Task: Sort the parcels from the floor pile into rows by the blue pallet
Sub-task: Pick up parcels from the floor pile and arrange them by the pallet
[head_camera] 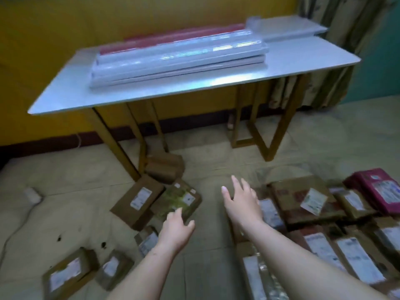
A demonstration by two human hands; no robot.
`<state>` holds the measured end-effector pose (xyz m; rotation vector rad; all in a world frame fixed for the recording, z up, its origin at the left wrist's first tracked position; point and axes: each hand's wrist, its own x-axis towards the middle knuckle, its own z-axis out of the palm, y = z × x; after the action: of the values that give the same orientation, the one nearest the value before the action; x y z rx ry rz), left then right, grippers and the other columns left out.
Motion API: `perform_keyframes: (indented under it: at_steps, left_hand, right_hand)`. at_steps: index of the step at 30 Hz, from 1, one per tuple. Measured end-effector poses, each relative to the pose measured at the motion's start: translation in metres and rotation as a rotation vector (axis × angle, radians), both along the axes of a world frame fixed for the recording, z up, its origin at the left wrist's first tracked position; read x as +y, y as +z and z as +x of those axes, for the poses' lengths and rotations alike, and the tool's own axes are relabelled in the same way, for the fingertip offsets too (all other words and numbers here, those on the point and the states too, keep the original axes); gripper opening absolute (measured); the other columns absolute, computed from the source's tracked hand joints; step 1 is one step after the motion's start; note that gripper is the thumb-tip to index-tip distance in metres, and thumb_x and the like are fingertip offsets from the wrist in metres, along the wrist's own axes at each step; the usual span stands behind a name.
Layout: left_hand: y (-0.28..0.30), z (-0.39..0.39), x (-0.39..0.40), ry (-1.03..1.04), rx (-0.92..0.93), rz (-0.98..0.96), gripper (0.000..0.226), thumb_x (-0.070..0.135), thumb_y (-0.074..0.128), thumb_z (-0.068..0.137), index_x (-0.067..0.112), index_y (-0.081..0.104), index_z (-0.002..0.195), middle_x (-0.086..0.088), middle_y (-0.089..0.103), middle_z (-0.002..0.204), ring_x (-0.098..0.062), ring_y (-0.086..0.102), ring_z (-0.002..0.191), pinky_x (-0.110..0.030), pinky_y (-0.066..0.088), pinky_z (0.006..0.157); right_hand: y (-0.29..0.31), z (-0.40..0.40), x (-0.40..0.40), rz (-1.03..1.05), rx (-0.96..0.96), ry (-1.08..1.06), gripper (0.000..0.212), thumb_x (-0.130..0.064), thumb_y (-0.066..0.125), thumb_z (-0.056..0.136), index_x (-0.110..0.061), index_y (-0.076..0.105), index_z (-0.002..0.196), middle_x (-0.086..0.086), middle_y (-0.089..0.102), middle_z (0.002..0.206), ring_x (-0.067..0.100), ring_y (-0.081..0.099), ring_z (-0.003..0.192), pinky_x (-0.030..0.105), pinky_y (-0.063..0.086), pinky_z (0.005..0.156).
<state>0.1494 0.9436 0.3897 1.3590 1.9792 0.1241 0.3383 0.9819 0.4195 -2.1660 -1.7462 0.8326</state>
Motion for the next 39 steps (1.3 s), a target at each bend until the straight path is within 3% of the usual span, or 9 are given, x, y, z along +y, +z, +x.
perform_keyframes:
  at_steps: [8, 12, 18, 22, 24, 27, 30, 35, 39]
  left_hand:
    - [-0.1, -0.215, -0.079, 0.179, 0.08, -0.179, 0.058, 0.047, 0.046, 0.096, 0.013, 0.04, 0.143, -0.014, 0.048, 0.138, -0.03, 0.048, 0.127, -0.034, 0.041, 0.104]
    - [-0.183, -0.278, -0.116, 0.298, 0.005, -0.188, 0.053, 0.039, 0.049, 0.096, 0.015, 0.042, 0.143, -0.012, 0.052, 0.137, -0.028, 0.056, 0.117, -0.028, 0.047, 0.094]
    - [-0.339, -0.297, -0.103, 0.297, -0.146, -0.13, 0.05, 0.032, 0.055, 0.096, 0.013, 0.045, 0.142, -0.004, 0.051, 0.142, -0.021, 0.052, 0.124, -0.021, 0.041, 0.096]
    - [-0.407, -0.275, -0.055, 0.415, -0.623, -0.069, 0.03, 0.015, 0.061, 0.095, 0.007, 0.055, 0.124, 0.003, 0.058, 0.105, -0.001, 0.061, 0.086, -0.012, 0.05, 0.079]
    - [-0.433, -0.269, -0.036, 0.624, -0.761, -0.057, 0.012, 0.007, 0.059, 0.093, 0.01, 0.059, 0.105, 0.003, 0.059, 0.089, -0.003, 0.058, 0.073, -0.019, 0.055, 0.069]
    - [-0.448, -0.274, -0.02, 0.903, -0.796, -0.089, 0.019, 0.016, 0.055, 0.094, 0.006, 0.062, 0.108, -0.006, 0.058, 0.084, -0.018, 0.054, 0.075, -0.029, 0.046, 0.072]
    - [-0.436, -0.266, -0.016, 1.049, -0.807, 0.009, 0.038, 0.04, 0.055, 0.095, 0.01, 0.061, 0.117, -0.011, 0.066, 0.103, -0.028, 0.063, 0.092, -0.036, 0.051, 0.08]
    - [-0.367, -0.219, 0.0, 0.967, -0.922, 0.099, 0.038, 0.035, 0.067, 0.084, 0.014, 0.059, 0.116, -0.013, 0.067, 0.103, -0.032, 0.065, 0.081, -0.04, 0.055, 0.07]
    - [-0.272, -0.159, 0.039, 0.659, -1.154, 0.077, 0.028, 0.029, 0.066, 0.088, 0.015, 0.069, 0.113, -0.015, 0.073, 0.107, -0.033, 0.071, 0.089, -0.046, 0.06, 0.072]
  right_hand:
    - [-0.074, -0.225, -0.023, -0.041, 0.054, 0.201, 0.064, -0.06, 0.026, 0.098, -0.028, 0.026, 0.153, 0.007, 0.028, 0.159, 0.03, 0.028, 0.144, 0.048, 0.032, 0.114]
    - [-0.171, -0.298, -0.041, -0.094, 0.092, 0.298, 0.06, -0.057, 0.032, 0.098, -0.031, 0.027, 0.152, 0.001, 0.035, 0.155, 0.025, 0.04, 0.136, 0.043, 0.038, 0.109]
    - [-0.376, -0.344, -0.029, -0.296, -0.015, 0.47, 0.074, -0.036, 0.046, 0.1, -0.016, 0.003, 0.157, 0.012, 0.018, 0.161, 0.032, 0.029, 0.143, 0.04, 0.032, 0.113]
    - [-0.473, -0.368, 0.022, -0.547, -0.052, 0.509, 0.093, -0.041, 0.057, 0.094, -0.007, -0.004, 0.156, 0.017, 0.021, 0.159, 0.034, 0.034, 0.141, 0.037, 0.036, 0.112]
    - [-0.497, -0.378, 0.037, -0.599, 0.005, 0.473, 0.096, -0.052, 0.067, 0.082, -0.004, 0.023, 0.153, 0.013, 0.039, 0.151, 0.029, 0.05, 0.129, 0.033, 0.042, 0.107]
    - [-0.488, -0.378, 0.048, -0.577, 0.06, 0.436, 0.062, -0.052, 0.065, 0.085, -0.012, 0.056, 0.132, 0.011, 0.059, 0.131, 0.022, 0.06, 0.099, 0.027, 0.049, 0.087]
    - [-0.449, -0.363, 0.057, -0.555, 0.136, 0.366, 0.067, -0.06, 0.055, 0.089, -0.014, 0.051, 0.138, 0.01, 0.053, 0.139, 0.029, 0.058, 0.116, 0.035, 0.049, 0.093]
    - [-0.353, -0.294, 0.064, -0.606, 0.372, 0.198, 0.047, -0.06, 0.049, 0.093, -0.016, 0.061, 0.103, 0.01, 0.065, 0.102, 0.029, 0.064, 0.093, 0.042, 0.052, 0.092]
    - [-0.26, -0.196, 0.08, -0.367, 0.471, 0.026, 0.053, -0.064, 0.05, 0.091, -0.012, 0.055, 0.097, 0.01, 0.066, 0.092, 0.03, 0.07, 0.082, 0.043, 0.061, 0.079]
